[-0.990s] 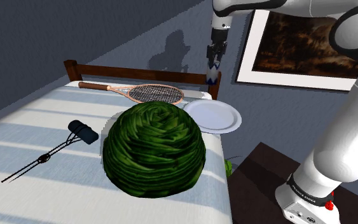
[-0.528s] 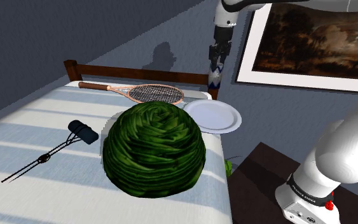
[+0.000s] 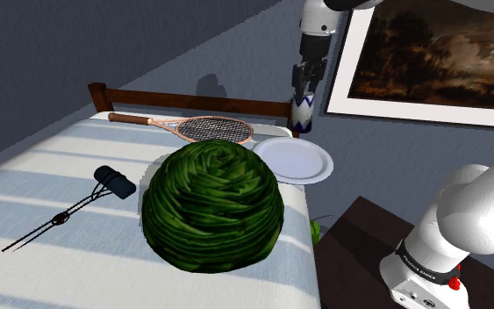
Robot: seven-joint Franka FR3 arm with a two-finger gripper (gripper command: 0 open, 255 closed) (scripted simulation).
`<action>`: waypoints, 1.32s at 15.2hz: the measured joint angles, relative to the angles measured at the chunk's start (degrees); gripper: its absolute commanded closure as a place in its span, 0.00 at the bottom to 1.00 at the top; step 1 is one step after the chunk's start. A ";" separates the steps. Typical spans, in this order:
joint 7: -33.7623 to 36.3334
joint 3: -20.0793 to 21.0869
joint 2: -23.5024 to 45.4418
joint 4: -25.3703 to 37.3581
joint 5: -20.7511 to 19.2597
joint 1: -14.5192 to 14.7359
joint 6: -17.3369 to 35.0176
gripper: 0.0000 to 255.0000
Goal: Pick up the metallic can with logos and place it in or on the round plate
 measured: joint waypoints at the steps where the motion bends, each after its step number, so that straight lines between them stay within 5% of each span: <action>1: 0.18 0.11 -0.34 -0.90 0.03 0.05 0.54 1.00; 20: 0.42 0.15 -1.19 -16.34 0.02 0.08 15.08 1.00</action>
